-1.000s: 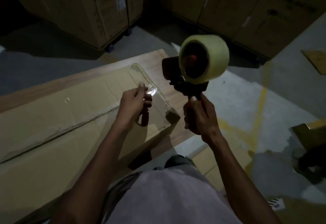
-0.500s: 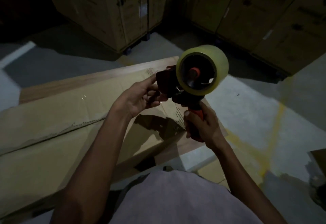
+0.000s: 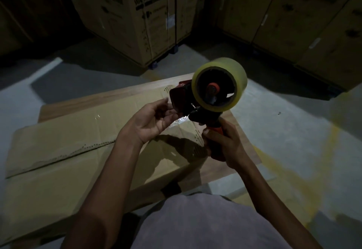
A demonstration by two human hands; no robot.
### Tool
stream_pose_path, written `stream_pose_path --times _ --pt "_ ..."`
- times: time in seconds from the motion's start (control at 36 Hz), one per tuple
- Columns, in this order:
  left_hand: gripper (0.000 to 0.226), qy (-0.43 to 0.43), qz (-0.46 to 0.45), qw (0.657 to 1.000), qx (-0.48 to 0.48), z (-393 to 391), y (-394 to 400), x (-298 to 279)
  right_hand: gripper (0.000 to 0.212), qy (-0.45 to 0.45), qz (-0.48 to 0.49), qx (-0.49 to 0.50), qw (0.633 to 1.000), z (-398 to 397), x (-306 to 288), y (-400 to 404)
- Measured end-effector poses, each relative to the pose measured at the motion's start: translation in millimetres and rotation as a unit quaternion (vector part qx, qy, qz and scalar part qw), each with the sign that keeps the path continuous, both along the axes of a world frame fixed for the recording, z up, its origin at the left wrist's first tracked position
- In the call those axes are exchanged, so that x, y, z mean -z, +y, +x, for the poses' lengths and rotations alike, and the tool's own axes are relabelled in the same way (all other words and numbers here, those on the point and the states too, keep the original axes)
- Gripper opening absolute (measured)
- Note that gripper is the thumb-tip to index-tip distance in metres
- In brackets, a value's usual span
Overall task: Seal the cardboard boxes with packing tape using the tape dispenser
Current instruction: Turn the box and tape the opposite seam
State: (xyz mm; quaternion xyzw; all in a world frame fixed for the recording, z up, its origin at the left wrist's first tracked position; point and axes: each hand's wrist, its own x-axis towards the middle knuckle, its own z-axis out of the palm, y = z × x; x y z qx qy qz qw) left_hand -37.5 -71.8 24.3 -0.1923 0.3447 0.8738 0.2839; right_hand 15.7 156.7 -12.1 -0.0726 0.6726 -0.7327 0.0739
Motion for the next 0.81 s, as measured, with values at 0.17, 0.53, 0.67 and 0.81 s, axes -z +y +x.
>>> stream_pose_path --times 0.17,0.53,0.67,0.81 --pt "0.074 -0.008 -0.025 1.0 -0.001 -6.8 3.5 1.7 0.023 0.008 0.009 0.008 1.0 -5.6 1.9 3.8" --pt "0.015 0.089 -0.372 0.924 -0.006 -22.7 19.2 -2.2 0.02 0.013 0.041 0.044 0.998 -7.2 6.4 8.5" --pt "0.014 0.122 -0.395 0.91 -0.001 -28.5 18.3 -6.5 0.019 0.026 0.061 0.062 0.996 -3.4 10.4 11.3" --pt "0.017 0.154 -0.429 0.889 0.036 -35.7 19.1 -12.1 0.025 0.024 0.067 0.075 0.995 0.0 9.3 10.9"
